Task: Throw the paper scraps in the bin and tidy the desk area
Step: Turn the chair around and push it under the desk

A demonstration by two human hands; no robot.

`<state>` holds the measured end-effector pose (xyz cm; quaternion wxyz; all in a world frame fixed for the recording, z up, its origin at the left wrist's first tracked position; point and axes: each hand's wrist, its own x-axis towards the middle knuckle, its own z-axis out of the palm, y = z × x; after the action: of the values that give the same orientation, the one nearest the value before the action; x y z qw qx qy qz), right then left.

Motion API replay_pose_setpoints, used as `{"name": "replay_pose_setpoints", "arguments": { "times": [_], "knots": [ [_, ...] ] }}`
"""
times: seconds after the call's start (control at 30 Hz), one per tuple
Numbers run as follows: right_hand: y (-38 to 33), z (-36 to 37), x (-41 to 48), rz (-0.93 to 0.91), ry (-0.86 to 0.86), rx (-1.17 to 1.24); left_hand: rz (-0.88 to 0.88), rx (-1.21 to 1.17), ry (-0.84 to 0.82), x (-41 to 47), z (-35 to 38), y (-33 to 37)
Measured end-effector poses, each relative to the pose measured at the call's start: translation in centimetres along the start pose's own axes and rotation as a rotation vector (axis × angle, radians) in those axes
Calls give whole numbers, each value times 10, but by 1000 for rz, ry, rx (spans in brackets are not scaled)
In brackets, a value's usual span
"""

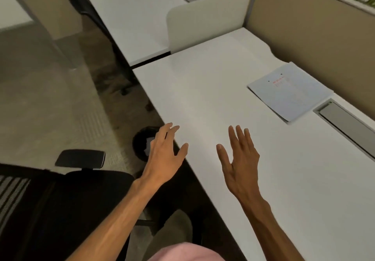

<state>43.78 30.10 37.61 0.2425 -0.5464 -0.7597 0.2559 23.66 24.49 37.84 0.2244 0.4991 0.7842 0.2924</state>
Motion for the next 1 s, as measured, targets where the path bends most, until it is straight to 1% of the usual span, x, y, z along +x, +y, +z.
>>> {"name": "replay_pose_setpoints", "arguments": {
  "times": [0.2, 0.4, 0.53, 0.8, 1.0],
  "knots": [
    [-47, 31, -31, -109, -137, 8, -79, 31, 87, -48, -42, -41],
    [-99, 66, -68, -185, -217, 7, -134, 40, 160, -105, -84, -89],
    [-134, 94, -111, -244, -236, -6, -149, 51, 179, -151, -112, -131],
    [-208, 143, -215, -253, -235, -7, -104, 91, 144, -243, -175, -207],
    [-248, 162, -273, -293, -251, -35, -136, 99, 171, -303, -211, -240]
  ]
}}
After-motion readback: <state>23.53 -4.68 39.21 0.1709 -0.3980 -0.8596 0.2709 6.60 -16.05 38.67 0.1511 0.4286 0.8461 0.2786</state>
